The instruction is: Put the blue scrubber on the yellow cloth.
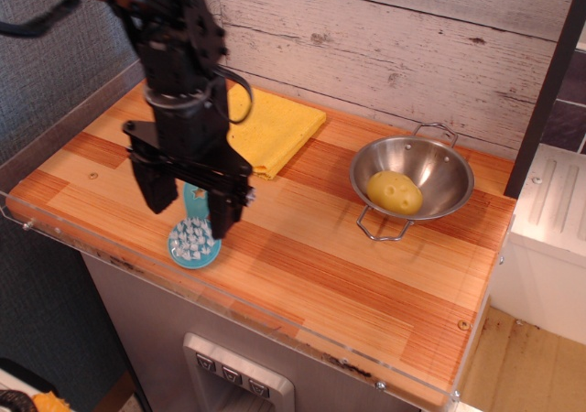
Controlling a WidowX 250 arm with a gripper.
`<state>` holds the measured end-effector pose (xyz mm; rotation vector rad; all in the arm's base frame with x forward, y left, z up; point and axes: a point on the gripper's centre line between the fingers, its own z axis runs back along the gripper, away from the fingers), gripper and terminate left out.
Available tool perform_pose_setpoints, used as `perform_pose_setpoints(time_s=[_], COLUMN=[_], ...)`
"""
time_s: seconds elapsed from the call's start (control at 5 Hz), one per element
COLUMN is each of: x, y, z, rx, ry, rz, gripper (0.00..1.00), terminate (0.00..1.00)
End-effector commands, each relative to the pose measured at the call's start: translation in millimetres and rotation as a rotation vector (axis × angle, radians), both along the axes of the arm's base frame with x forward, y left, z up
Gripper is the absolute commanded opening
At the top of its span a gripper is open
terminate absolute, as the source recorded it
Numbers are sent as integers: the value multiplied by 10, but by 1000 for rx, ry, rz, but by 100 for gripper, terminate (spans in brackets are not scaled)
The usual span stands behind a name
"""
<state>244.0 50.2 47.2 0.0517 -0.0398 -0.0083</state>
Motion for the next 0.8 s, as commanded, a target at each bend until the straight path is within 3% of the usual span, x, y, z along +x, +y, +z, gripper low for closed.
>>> perform_pose_setpoints(time_s=[0.0, 0.2, 0.6], x=[97, 85, 30], y=[-22, 73, 178], z=[-159, -218, -376], rx=[11, 22, -18], ry=[21, 74, 122], rz=[12, 1, 8], gripper=[100, 100, 100], terminate=[0, 0, 0])
